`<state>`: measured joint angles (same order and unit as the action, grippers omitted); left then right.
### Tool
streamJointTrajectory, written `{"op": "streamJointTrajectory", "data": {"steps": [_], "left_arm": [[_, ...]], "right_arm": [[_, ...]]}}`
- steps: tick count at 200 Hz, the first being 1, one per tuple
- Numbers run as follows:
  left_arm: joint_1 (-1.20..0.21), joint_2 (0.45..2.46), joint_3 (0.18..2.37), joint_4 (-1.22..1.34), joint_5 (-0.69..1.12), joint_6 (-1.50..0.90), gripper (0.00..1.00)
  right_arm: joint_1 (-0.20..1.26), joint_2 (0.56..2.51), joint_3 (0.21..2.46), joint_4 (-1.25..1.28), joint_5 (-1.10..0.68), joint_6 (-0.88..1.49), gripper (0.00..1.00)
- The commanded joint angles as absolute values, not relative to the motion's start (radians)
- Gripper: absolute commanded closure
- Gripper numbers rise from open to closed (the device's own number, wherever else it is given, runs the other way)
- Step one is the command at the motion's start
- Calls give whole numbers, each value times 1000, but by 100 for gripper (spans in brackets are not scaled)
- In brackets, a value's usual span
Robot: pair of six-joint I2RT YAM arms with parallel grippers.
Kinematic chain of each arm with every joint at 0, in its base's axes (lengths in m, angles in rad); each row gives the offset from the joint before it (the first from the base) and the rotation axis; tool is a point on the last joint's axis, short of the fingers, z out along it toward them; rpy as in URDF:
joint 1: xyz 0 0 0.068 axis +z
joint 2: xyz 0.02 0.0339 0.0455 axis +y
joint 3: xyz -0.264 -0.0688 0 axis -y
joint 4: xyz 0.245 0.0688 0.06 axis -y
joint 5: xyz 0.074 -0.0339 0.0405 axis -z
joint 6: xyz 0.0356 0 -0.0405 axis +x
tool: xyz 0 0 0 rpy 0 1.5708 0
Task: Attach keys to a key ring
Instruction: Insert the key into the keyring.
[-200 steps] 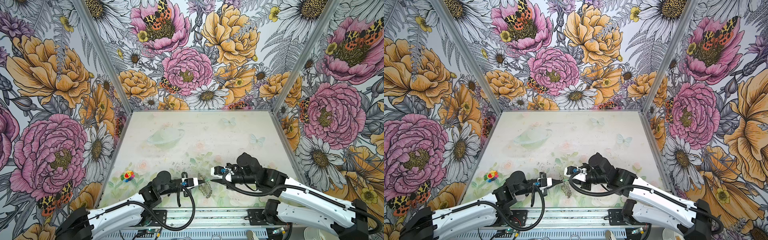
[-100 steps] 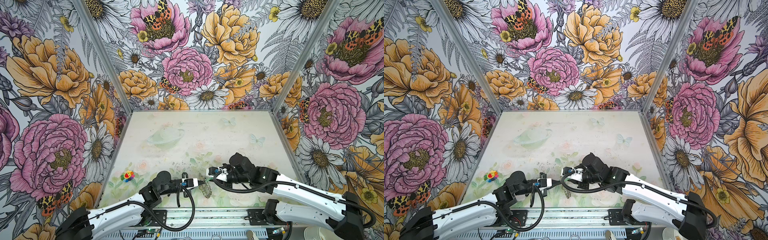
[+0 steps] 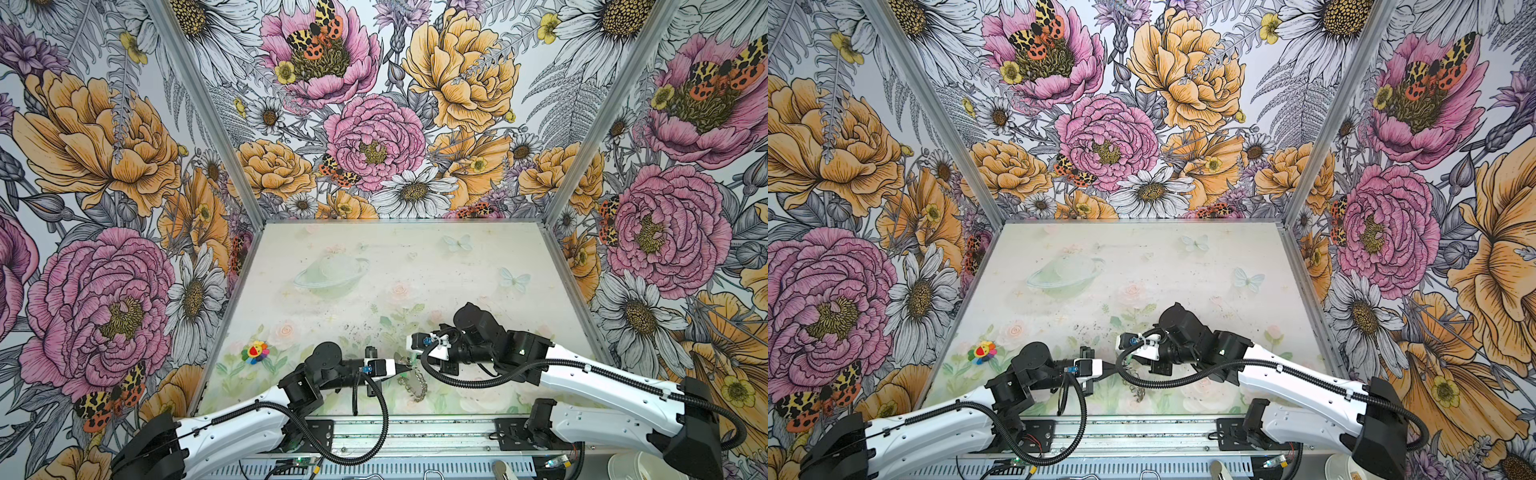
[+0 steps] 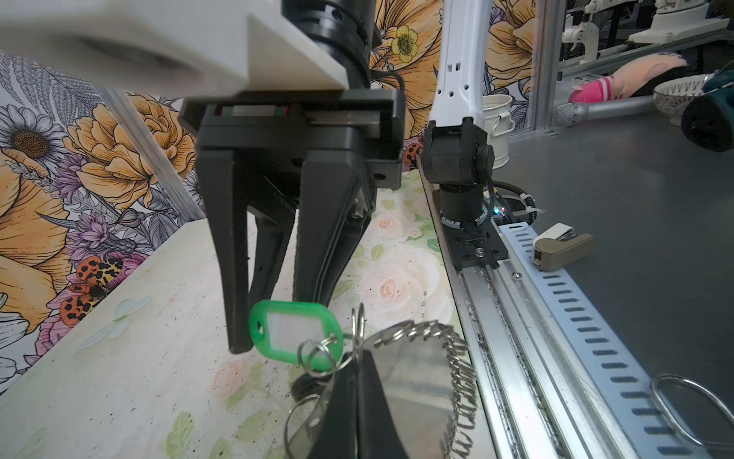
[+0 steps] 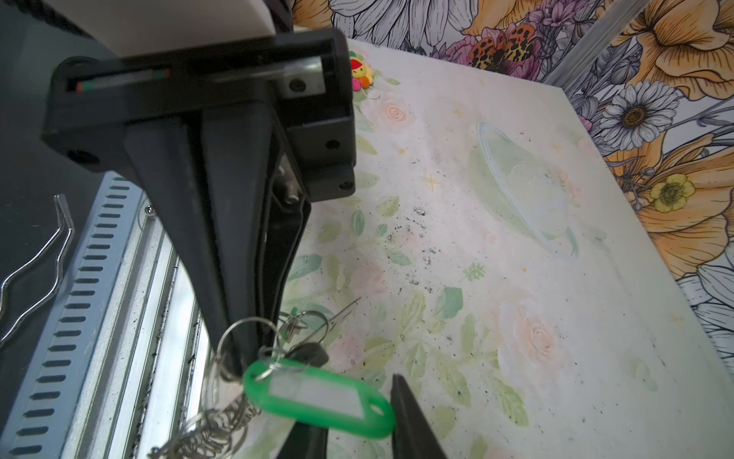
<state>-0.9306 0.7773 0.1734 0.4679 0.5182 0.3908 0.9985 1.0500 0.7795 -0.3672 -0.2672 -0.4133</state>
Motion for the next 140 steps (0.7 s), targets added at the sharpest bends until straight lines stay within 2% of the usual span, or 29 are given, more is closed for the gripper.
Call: {"op": "streamJointTrajectory", "data": {"steps": [1,39,105,140], "left_arm": [[-922,759,157,528,529,373,100],[-918,744,140,567,448,359,100],[-885,719,113,635,408,312,100],[-881,714,109,635,398,307,100]], "right_arm": [[1007,1046,817,-303,-301,-423,71],[1004,1012,794,-317,-212,-405,69],[994,961,774,-385,-194,-385,67],[993,943,789,-389,-311,-389,71]]}}
